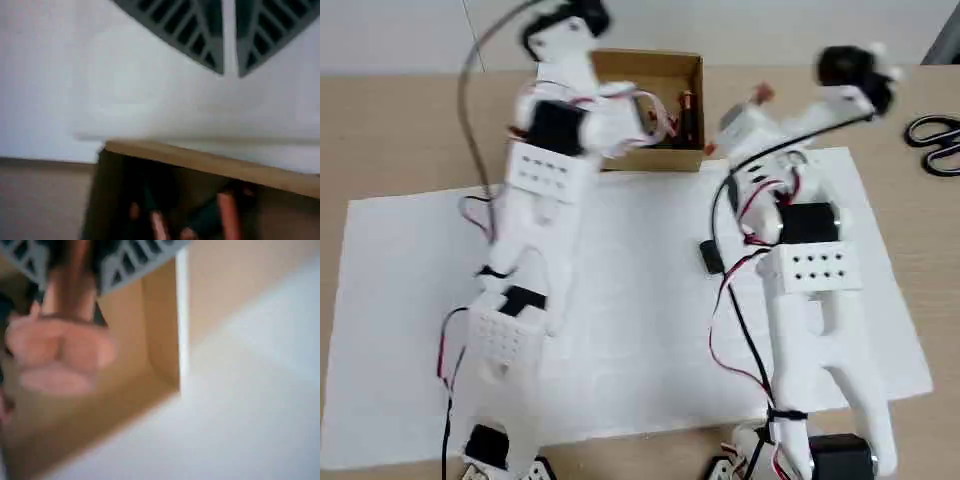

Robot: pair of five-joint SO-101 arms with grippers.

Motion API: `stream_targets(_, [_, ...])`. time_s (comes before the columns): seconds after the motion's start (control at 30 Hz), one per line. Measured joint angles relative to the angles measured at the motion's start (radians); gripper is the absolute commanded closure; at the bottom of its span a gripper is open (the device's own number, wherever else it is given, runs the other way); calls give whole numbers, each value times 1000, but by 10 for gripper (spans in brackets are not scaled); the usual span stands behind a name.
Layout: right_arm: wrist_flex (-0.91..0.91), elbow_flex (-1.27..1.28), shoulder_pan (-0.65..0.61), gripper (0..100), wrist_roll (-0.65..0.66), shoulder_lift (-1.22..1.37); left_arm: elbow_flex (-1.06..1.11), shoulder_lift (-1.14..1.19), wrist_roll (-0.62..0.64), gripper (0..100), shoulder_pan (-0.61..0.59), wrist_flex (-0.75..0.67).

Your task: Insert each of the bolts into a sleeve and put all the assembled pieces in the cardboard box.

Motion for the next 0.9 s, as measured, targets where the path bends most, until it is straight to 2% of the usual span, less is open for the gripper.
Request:
stream_targets(0.2, [295, -106, -140, 995, 307, 0, 25, -2, -91, 994, -198, 0])
stream_targets(0.3, [430, -161, -221, 995, 494, 9, 75, 0, -183, 993, -226, 0])
stream_targets(0.47, [566, -199, -265, 995, 838, 84, 83, 0, -186, 993, -267, 0])
stream_targets(0.57, [566, -235, -249, 995, 878, 118, 121, 0, -183, 993, -287, 0])
stream_targets(0.7, [545, -282, -239, 995, 865, 173, 272, 0, -112, 993, -316, 0])
stream_targets(0.9, [545, -307, -354, 995, 865, 396, 511, 0, -48, 993, -450, -40])
